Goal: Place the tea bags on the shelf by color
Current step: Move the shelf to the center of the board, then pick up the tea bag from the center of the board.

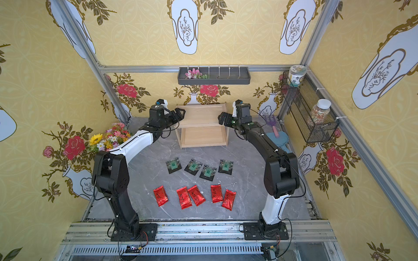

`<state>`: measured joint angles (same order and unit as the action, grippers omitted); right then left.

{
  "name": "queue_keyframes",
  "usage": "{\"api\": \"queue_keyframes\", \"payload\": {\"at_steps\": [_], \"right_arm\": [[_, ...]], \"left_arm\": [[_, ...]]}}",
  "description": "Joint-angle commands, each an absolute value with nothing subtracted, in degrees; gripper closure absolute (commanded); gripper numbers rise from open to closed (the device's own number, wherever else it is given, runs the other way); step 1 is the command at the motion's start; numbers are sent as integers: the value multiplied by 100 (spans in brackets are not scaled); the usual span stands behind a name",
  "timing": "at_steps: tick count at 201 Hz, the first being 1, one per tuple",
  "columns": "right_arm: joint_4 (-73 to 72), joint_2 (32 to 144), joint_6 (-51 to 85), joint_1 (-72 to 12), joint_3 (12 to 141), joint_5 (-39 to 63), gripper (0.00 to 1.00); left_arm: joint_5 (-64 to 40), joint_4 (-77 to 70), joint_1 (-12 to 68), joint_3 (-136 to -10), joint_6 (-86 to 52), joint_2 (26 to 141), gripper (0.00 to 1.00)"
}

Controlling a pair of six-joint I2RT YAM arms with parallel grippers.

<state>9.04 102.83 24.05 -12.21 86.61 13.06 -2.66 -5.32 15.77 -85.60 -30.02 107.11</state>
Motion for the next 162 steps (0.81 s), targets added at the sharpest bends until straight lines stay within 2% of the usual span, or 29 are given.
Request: {"api": "queue_keyframes", "payload": {"at_steps": [1, 44, 73, 100, 133, 162], "right_arm": [[915, 9975, 2270, -1197, 8496, 1146, 0], [836, 9378, 2152, -1325, 7883, 1142, 3], [862, 8938, 1932, -2024, 7278, 935, 5], [758, 8723, 1742, -2897, 6763, 312, 6], [220, 9215, 1939, -3684, 6528, 343, 13], [-460, 10264, 2234, -4153, 6751, 1061, 27]], "left_arm": [[-124, -475, 1581, -8544, -2810, 10590, 10], [-64, -216, 1556, -8024, -2725, 9999, 11], [-40, -82, 1547, -7192, -2796, 9246, 13], [-70, 17, 1547, -6470, -3060, 8751, 15], [-443, -26, 1547, -5563, -3568, 8413, 23], [-731, -506, 1542, -4764, -3763, 8292, 31]]}}
